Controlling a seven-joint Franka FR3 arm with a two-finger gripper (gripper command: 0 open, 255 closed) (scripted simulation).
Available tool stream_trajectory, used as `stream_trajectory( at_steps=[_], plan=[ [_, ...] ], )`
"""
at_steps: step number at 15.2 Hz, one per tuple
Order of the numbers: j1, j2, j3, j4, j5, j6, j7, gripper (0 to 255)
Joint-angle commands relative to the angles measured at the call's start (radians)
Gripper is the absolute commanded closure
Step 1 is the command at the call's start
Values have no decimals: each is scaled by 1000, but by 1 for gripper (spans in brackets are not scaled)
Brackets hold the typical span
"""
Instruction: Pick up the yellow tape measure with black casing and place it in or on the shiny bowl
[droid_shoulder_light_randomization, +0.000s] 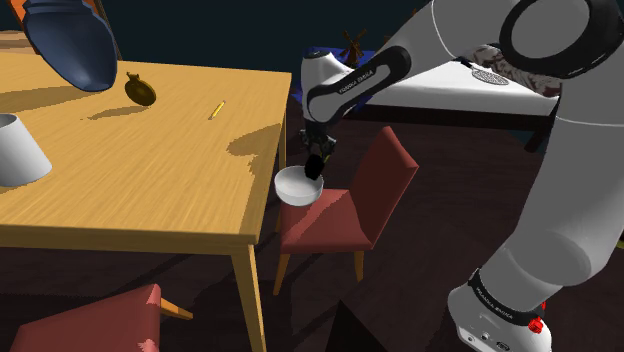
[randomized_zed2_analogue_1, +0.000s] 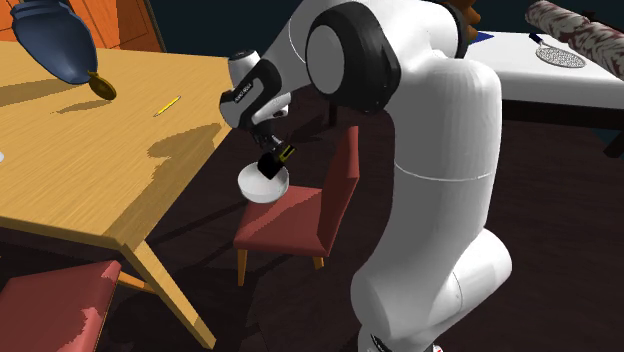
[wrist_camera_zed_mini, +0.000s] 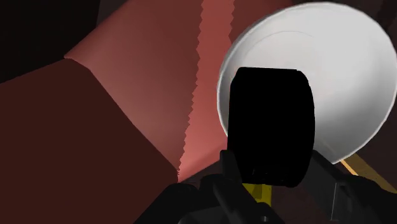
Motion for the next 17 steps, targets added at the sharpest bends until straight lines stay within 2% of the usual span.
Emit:
stream_trajectory(
  at_steps=[1, 3, 4, 17],
  plan=[
    [18, 59, 3, 97, -6, -43, 13, 255],
    [41, 124, 5, 207, -12, -92, 26, 255],
    [60, 181, 6, 303, -17, -134, 34, 255],
    [43, 278, 18, 269, -75, -13, 84, 255]
  ],
)
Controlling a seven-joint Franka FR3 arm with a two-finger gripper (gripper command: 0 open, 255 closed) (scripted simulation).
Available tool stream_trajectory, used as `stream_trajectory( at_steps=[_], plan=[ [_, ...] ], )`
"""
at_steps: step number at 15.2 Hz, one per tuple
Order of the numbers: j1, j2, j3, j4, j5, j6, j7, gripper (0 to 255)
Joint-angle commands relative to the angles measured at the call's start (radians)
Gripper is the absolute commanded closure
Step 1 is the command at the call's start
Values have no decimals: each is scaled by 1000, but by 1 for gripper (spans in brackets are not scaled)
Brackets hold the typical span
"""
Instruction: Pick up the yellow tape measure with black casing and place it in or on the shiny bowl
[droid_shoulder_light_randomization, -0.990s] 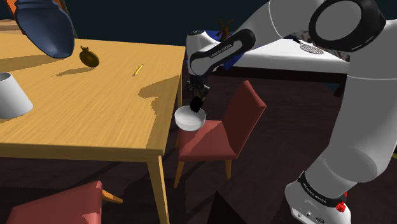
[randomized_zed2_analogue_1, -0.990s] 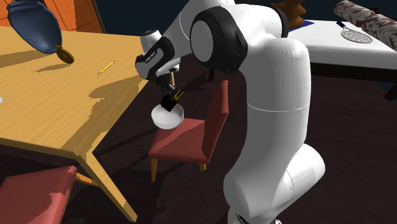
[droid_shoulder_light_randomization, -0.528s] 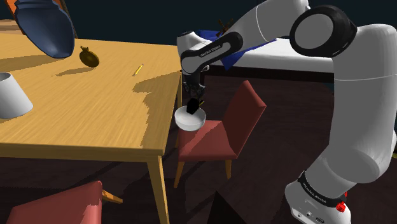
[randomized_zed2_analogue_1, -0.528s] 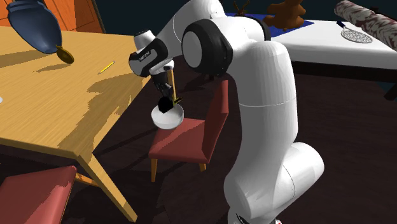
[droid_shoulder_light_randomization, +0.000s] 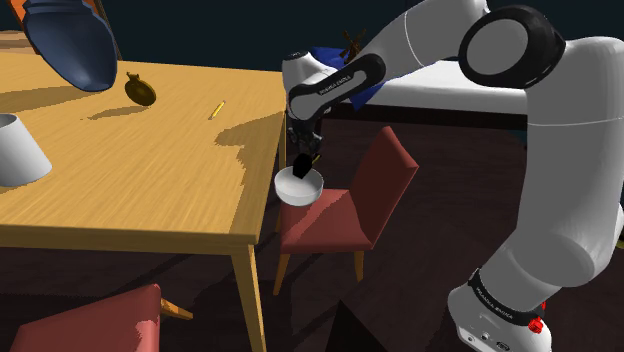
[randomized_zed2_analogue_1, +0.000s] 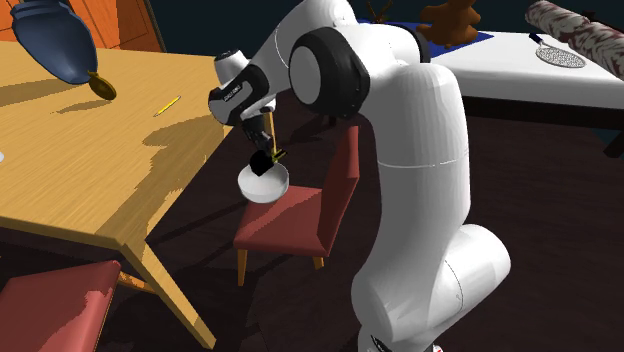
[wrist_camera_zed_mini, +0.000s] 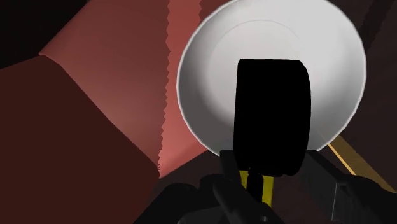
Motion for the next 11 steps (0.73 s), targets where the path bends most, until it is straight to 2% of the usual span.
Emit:
stream_trajectory(
  at_steps=[1, 11],
  plan=[
    [15, 113, 5, 25, -11, 112, 13, 255],
    [10, 144, 10, 23, -31, 140, 29, 255]
  ],
)
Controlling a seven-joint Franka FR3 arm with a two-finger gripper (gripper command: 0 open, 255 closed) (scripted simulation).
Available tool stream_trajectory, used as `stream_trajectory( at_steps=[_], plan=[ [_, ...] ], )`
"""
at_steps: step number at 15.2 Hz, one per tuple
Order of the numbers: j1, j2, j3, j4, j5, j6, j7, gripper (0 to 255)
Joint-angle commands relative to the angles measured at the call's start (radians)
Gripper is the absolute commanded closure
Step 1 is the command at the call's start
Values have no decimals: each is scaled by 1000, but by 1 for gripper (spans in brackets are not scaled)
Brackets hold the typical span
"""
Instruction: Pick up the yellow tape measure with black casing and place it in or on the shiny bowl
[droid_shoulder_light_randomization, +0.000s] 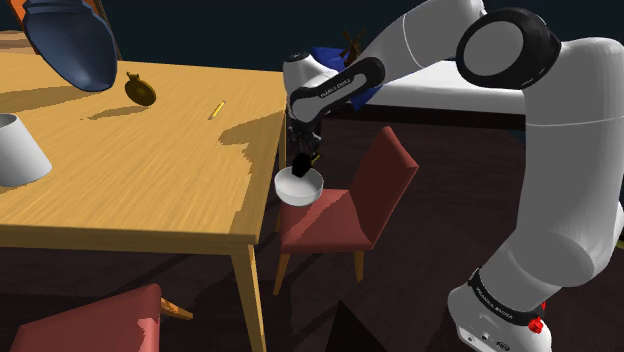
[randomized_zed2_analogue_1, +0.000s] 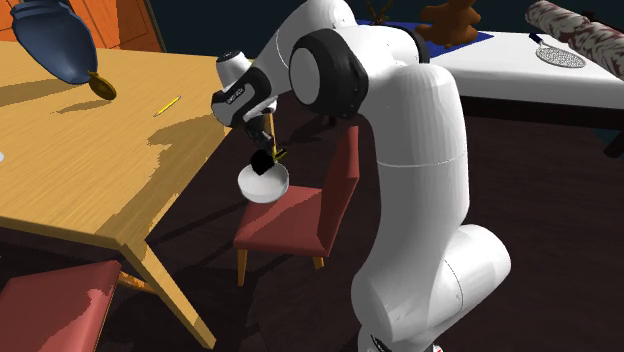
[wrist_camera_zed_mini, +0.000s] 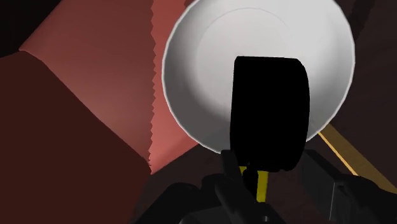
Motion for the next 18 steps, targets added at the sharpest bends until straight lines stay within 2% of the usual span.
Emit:
stream_trajectory(
  at_steps=[1, 2, 4, 5, 6, 7, 11, 18],
  plan=[
    [16, 131, 13, 21, -2, 96, -5, 255],
    [21, 153, 11, 36, -8, 101, 2, 0],
    [30, 68, 25, -70, -2, 117, 34, 0],
    [9, 50, 21, -97, 2, 131, 11, 0],
    [4, -3, 24, -184, 1, 165, 25, 0],
    [15, 131, 14, 21, -2, 96, -5, 0],
    [2, 55, 48, 30, 18, 8, -17, 0],
    [-45, 63, 104, 33, -18, 0, 4, 0]
  ],
)
